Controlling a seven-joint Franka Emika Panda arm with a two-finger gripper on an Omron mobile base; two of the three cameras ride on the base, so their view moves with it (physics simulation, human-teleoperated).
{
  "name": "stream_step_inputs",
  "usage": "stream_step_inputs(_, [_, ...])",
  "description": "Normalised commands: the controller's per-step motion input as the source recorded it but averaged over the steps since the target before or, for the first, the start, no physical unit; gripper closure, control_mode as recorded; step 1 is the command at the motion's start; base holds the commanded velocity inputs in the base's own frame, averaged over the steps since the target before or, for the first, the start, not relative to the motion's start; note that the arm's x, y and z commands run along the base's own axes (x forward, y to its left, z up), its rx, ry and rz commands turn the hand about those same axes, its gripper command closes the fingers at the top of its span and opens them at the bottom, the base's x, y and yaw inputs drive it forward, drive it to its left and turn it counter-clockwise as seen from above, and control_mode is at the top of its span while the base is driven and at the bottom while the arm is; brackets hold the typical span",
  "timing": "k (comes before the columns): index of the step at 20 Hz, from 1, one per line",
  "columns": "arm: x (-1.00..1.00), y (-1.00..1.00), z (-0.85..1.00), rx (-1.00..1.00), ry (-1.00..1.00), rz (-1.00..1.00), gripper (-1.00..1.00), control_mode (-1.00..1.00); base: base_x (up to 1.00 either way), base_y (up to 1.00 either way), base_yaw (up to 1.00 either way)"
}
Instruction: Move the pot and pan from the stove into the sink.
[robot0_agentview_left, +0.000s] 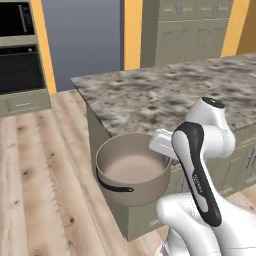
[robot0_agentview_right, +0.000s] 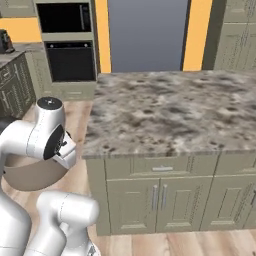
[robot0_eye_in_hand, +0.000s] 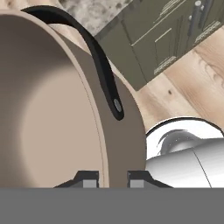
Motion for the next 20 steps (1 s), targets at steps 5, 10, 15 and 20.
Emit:
stream_step_inputs(5, [0.0, 0.0, 0.0, 0.0, 0.0, 0.0, 1.0, 1.0, -0.21, -0.01, 0.46])
stream_step_inputs(10, [0.0, 0.0, 0.0, 0.0, 0.0, 0.0, 1.0, 1.0, -0.12, 0.0, 0.21])
stream_step_inputs(15, [0.0, 0.0, 0.0, 0.0, 0.0, 0.0, 1.0, 1.0, 0.0, 0.2, 0.0])
stream_step_inputs(20, [0.0, 0.0, 0.0, 0.0, 0.0, 0.0, 1.0, 1.0, 0.0, 0.87, 0.0])
